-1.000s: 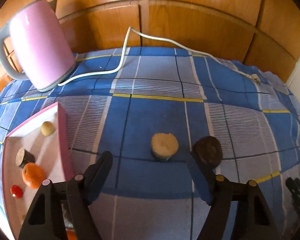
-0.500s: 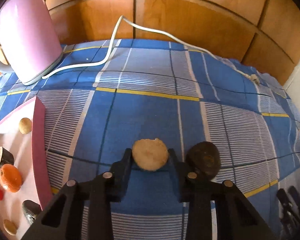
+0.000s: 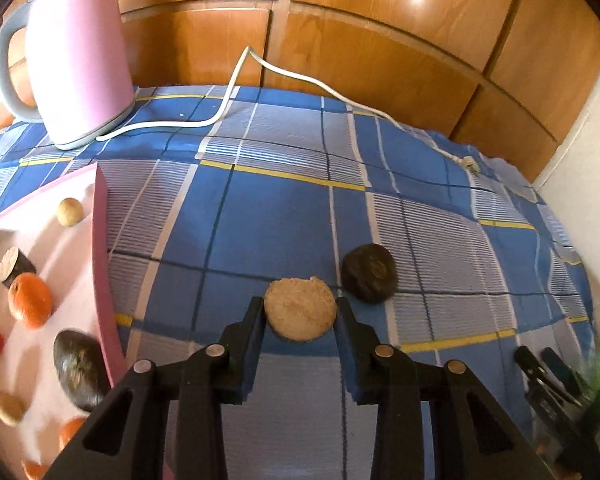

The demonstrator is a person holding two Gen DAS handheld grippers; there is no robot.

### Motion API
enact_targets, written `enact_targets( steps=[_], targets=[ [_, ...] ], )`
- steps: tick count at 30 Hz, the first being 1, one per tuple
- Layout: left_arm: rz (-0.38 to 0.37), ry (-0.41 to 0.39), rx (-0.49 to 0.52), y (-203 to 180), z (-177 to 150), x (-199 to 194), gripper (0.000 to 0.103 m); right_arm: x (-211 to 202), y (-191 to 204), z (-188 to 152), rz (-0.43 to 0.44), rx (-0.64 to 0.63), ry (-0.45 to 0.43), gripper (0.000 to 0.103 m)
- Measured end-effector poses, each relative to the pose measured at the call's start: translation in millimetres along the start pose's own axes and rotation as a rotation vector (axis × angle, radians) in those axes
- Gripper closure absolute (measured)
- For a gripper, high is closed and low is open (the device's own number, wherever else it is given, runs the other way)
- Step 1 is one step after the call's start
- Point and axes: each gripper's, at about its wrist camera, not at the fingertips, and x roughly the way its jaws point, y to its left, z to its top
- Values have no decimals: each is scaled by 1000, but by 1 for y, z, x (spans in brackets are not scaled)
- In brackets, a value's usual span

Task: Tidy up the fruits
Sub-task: 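Carry the root slice into the tray and open the left tool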

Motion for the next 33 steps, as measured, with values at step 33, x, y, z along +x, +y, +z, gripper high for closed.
enact_targets(
  steps=[33],
  targets=[
    [237,-174,-406,179,-50,-106,68,-11,29,-6,19,-92,54,30]
  ],
)
